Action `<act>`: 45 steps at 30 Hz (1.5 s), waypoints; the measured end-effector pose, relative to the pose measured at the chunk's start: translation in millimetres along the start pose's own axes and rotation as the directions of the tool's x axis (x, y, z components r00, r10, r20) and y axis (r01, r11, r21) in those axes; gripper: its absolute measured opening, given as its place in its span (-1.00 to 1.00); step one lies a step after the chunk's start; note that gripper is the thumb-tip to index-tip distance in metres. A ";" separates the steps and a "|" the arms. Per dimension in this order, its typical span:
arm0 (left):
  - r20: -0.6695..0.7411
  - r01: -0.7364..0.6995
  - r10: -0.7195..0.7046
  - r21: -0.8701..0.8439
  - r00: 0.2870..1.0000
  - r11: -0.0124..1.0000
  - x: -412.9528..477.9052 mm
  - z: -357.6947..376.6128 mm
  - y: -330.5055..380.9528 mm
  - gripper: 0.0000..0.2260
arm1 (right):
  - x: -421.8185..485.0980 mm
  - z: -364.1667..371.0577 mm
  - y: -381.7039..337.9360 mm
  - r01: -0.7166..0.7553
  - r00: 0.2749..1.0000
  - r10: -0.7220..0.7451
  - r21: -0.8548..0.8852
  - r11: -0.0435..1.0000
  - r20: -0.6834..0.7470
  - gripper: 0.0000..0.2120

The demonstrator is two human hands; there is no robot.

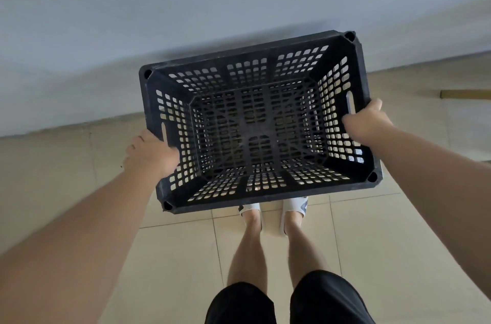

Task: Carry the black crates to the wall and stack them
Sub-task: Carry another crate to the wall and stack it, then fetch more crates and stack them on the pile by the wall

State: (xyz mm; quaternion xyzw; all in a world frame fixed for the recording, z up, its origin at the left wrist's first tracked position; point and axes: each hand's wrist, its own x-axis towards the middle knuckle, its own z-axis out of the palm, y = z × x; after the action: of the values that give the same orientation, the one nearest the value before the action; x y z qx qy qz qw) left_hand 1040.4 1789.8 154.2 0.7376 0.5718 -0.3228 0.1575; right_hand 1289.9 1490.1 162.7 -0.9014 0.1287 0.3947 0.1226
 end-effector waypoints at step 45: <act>0.635 -0.648 0.745 0.483 -0.204 -0.589 -698.8 92.3 6.1 -0.43 | -597.1 8.8 492.0 -0.412 0.703 0.696 0.716 0.564 -0.144 -0.33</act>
State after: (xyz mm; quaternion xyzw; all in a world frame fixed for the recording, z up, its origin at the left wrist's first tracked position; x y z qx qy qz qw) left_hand 922.6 1214.1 543.6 0.8618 -0.4477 -0.2356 -0.0367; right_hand 730.9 1112.8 541.9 -0.7744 0.5603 0.1454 0.2552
